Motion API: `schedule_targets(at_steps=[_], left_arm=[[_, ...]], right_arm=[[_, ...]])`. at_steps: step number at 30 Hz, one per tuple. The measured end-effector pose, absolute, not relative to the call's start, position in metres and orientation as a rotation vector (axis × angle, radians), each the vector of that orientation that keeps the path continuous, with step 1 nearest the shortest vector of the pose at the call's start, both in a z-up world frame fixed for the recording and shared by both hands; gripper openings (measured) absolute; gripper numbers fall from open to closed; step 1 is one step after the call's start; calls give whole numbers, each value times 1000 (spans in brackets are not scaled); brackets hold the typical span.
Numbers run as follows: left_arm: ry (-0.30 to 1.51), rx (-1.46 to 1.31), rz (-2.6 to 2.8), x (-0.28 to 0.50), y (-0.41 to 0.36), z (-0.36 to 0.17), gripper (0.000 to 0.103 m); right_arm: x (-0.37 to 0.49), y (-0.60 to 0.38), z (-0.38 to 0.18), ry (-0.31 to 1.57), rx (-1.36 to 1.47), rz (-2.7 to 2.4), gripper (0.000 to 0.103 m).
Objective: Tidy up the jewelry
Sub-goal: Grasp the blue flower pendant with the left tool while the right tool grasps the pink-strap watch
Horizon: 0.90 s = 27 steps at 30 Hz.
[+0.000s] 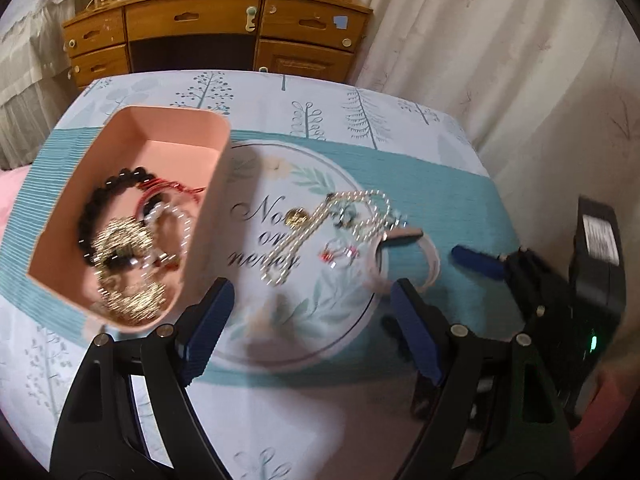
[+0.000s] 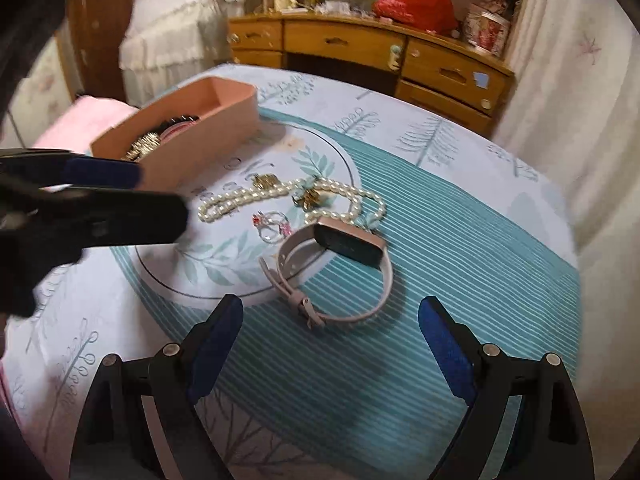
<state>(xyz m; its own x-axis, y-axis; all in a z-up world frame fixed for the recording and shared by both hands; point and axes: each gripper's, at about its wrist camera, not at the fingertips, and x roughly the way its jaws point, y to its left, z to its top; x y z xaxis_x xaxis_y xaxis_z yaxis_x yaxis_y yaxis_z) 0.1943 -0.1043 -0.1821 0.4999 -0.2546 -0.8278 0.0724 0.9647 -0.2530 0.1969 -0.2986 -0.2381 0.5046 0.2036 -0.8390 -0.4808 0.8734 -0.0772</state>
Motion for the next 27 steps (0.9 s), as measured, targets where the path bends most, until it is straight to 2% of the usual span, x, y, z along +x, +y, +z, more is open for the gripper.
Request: schedule_targets(at_steps=[3, 6, 8, 10, 12, 19, 27], left_arm=[[1000, -210, -193, 206, -112, -183, 78], [975, -184, -197, 217, -121, -185, 73], [958, -167, -210, 224, -127, -187, 63], [958, -142, -211, 233, -135, -193, 60], [977, -133, -205, 240, -141, -201, 51], [1001, -139, -156, 255, -151, -219, 41], [985, -68, -127, 258, -159, -227, 22]], right_arm=[[202, -300, -244, 952, -322, 445, 89], [208, -299, -249, 949, -312, 457, 80], [212, -300, -251, 948, -291, 467, 77], [214, -301, -252, 935, -278, 464, 73], [217, -302, -252, 933, -265, 462, 68], [223, -303, -252, 931, -258, 453, 61], [227, -313, -251, 933, -206, 467, 59]])
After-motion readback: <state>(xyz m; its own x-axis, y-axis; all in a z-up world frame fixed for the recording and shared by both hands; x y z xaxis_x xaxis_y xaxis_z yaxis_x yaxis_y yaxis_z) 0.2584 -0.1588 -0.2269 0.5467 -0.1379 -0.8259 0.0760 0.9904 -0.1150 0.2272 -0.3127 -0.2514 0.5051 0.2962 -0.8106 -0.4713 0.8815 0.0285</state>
